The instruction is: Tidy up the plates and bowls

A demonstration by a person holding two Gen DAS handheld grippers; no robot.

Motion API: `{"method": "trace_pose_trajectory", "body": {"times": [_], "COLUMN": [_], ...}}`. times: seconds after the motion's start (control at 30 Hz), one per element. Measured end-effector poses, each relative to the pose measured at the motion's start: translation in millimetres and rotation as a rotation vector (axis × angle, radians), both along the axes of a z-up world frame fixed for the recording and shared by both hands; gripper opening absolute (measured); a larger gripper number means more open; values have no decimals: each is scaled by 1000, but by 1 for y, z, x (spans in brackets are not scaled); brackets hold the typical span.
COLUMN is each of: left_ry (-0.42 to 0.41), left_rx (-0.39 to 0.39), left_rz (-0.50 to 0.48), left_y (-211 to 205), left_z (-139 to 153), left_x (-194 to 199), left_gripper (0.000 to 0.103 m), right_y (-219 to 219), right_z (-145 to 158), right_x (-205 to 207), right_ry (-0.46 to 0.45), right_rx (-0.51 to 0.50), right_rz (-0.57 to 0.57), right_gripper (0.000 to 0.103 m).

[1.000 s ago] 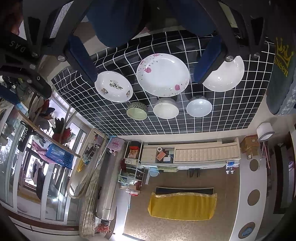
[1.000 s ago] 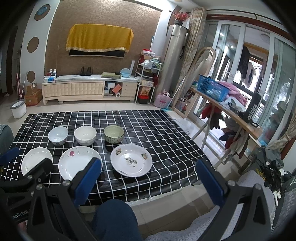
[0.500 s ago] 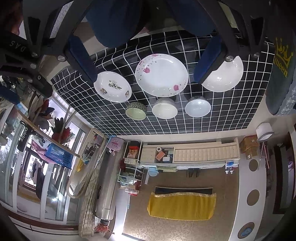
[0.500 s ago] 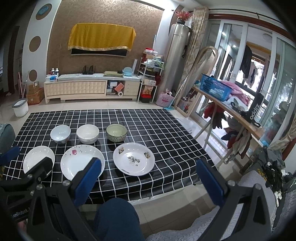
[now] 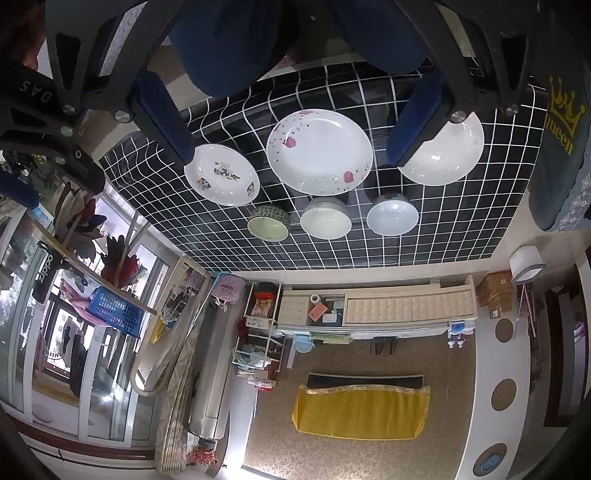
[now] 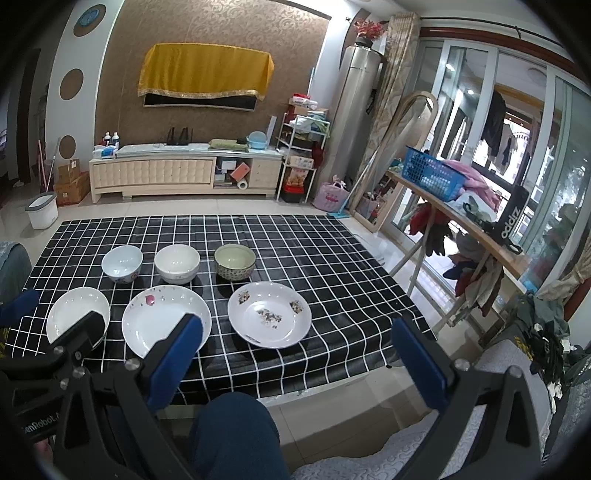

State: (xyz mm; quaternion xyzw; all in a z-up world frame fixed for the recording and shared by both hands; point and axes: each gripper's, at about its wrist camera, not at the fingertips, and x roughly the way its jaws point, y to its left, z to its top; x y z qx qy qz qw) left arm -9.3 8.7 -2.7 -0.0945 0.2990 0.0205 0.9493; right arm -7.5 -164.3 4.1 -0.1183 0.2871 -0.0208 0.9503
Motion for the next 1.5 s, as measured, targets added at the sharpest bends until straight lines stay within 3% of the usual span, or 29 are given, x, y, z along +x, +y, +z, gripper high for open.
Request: {"method": "trace_pose_trajectory", "body": {"times": [1.07,1.3,1.5], "left_ry": [1,23,83], "left_rx": [14,28,-2], "left_rz": [20,123,264], "left_y": [11,61,128], "left_z": [7,6,-12], "left_x": [10,18,20], "left_gripper": [103,103,103], "right_y": [12,53,117], "right_z": [1,1,-21], "right_x": [8,39,75], "right_ry": [-3,3,79], "right_rx": [12,23,37], "right_rz": [24,145,308], "right_gripper": [103,103,103]}}
